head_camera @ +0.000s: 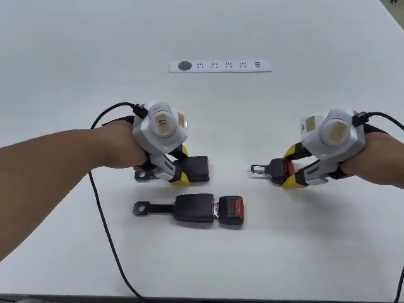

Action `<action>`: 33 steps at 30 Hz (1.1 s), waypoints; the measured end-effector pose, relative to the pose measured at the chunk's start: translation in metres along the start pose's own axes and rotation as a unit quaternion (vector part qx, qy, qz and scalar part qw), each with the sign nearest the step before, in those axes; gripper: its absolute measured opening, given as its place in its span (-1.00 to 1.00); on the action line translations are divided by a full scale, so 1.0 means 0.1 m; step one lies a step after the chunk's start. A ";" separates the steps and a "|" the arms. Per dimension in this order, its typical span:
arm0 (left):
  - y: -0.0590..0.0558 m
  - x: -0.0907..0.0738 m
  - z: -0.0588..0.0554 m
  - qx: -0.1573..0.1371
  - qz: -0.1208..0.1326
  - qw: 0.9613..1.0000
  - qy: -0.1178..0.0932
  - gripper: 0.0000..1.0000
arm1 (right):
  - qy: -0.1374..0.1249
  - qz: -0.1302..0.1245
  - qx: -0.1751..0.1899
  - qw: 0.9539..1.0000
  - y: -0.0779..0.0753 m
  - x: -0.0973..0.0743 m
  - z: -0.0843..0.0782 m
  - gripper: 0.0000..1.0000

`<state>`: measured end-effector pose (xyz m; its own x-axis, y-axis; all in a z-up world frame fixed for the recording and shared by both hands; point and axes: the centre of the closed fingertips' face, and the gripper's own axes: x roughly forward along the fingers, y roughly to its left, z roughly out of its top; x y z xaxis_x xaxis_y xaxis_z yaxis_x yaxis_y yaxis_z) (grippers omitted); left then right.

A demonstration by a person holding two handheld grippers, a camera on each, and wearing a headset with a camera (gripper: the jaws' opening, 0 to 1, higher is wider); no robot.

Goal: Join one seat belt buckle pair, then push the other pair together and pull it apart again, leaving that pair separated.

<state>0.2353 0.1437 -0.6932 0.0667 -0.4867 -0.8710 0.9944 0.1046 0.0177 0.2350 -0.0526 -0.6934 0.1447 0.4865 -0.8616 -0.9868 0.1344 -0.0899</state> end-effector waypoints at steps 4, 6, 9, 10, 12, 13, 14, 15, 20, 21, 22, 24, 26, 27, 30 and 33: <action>-0.01 -0.01 0.01 0.004 0.004 1.000 -0.002 -0.31 | 0.005 0.001 0.009 1.000 0.00 -0.01 -0.01 -0.32; 0.00 -0.01 0.03 0.021 0.010 1.000 -0.005 -0.29 | 0.004 0.001 0.011 1.000 0.00 0.00 -0.02 -0.32; 0.02 -0.01 0.02 0.024 0.015 1.000 0.001 -0.27 | 0.006 -0.006 0.016 1.000 -0.03 -0.01 -0.04 -0.27; 0.03 -0.02 0.03 0.026 0.016 1.000 0.003 -0.25 | 0.008 -0.015 0.017 1.000 -0.06 -0.02 -0.04 -0.21; 0.04 -0.02 0.03 0.028 0.019 0.999 0.008 -0.24 | 0.012 -0.013 0.022 1.000 -0.06 -0.02 -0.04 -0.17; 0.03 -0.02 0.02 0.024 0.016 1.000 0.011 -0.26 | 0.013 -0.011 0.030 0.999 -0.05 -0.02 -0.05 -0.18; 0.02 -0.02 0.02 0.021 0.014 1.000 0.012 -0.29 | 0.014 -0.010 0.029 0.999 -0.04 -0.02 -0.05 -0.20; 0.03 -0.01 0.01 0.021 0.016 1.000 0.014 -0.29 | 0.016 -0.008 0.025 1.000 -0.01 -0.02 -0.04 -0.21; 0.02 -0.02 -0.01 -0.010 0.019 1.000 0.019 -0.18 | 0.031 -0.033 0.008 0.999 -0.02 -0.03 0.00 -0.03; 0.02 -0.03 -0.02 -0.013 0.019 1.000 0.019 -0.15 | 0.030 -0.038 0.011 0.999 -0.02 -0.05 0.01 0.00; 0.02 -0.06 -0.05 -0.017 0.022 0.999 0.018 -0.14 | 0.019 -0.043 0.021 0.999 -0.03 -0.07 0.05 0.01; 0.04 -0.11 -0.05 -0.035 0.031 0.999 0.007 -0.13 | 0.005 -0.048 0.036 0.998 0.00 -0.13 0.10 0.03; 0.08 -0.21 -0.03 -0.055 0.049 0.997 -0.014 -0.08 | -0.014 -0.058 0.055 0.997 0.01 -0.22 0.17 0.03; 0.06 -0.28 0.01 -0.068 0.057 0.996 -0.025 -0.05 | -0.020 -0.061 0.059 0.996 0.01 -0.24 0.19 0.04; 0.12 -0.44 0.01 -0.112 0.093 0.988 -0.053 0.05 | -0.040 -0.068 0.079 0.994 0.06 -0.29 0.26 0.10; 0.02 -0.55 -0.05 -0.128 0.100 0.984 -0.074 0.12 | -0.052 -0.071 0.089 0.992 0.18 -0.31 0.32 0.13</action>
<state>0.2334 0.1747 -0.6477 0.2884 -0.5527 -0.7819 0.9083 0.4163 0.0409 0.2146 -0.0377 -0.6519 0.2981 0.5374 -0.7889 -0.9286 0.3545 -0.1094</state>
